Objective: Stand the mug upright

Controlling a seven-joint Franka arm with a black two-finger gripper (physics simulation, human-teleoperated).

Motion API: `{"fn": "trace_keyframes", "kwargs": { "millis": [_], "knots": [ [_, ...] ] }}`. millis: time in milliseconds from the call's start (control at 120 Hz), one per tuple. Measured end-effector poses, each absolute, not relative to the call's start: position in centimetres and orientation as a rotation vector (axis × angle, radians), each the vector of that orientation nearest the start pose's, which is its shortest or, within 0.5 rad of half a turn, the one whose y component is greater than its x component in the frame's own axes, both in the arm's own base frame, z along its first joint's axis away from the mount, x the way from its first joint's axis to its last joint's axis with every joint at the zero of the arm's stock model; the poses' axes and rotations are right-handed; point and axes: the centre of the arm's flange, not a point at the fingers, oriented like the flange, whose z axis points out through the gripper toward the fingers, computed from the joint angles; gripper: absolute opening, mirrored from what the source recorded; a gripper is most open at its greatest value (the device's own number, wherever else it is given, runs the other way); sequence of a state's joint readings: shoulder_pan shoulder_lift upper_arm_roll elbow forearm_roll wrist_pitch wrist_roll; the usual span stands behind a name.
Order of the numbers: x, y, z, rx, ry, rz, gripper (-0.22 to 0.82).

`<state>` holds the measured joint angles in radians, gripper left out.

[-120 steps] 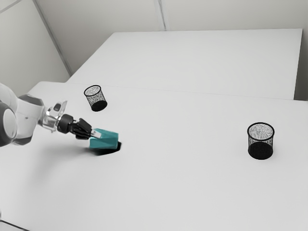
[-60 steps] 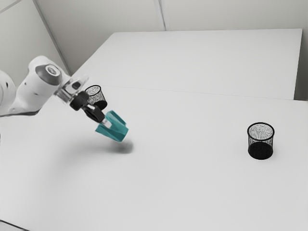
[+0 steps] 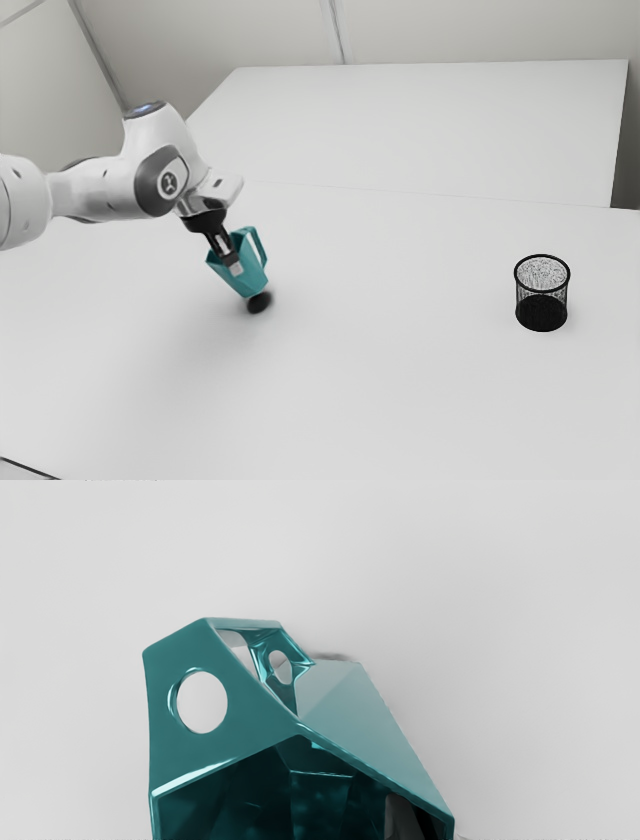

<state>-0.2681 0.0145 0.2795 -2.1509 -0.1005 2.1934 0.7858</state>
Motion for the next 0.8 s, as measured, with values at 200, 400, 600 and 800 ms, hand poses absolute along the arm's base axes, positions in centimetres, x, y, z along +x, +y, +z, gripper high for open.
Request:
{"fn": "trace_keyframes", "kwargs": {
  "millis": [200,400,600,800],
  "knots": [
    [53.1,-3.4,38.8,-2.893,1.167,-0.114,-0.18],
    [51.8,-5.0,38.0,-2.886,1.148,-0.091,-0.18],
    [51.6,0.2,37.8,-2.955,0.940,-0.042,-0.18],
    [51.3,2.0,37.0,-2.977,0.846,-0.003,-0.18]
  ]
}}
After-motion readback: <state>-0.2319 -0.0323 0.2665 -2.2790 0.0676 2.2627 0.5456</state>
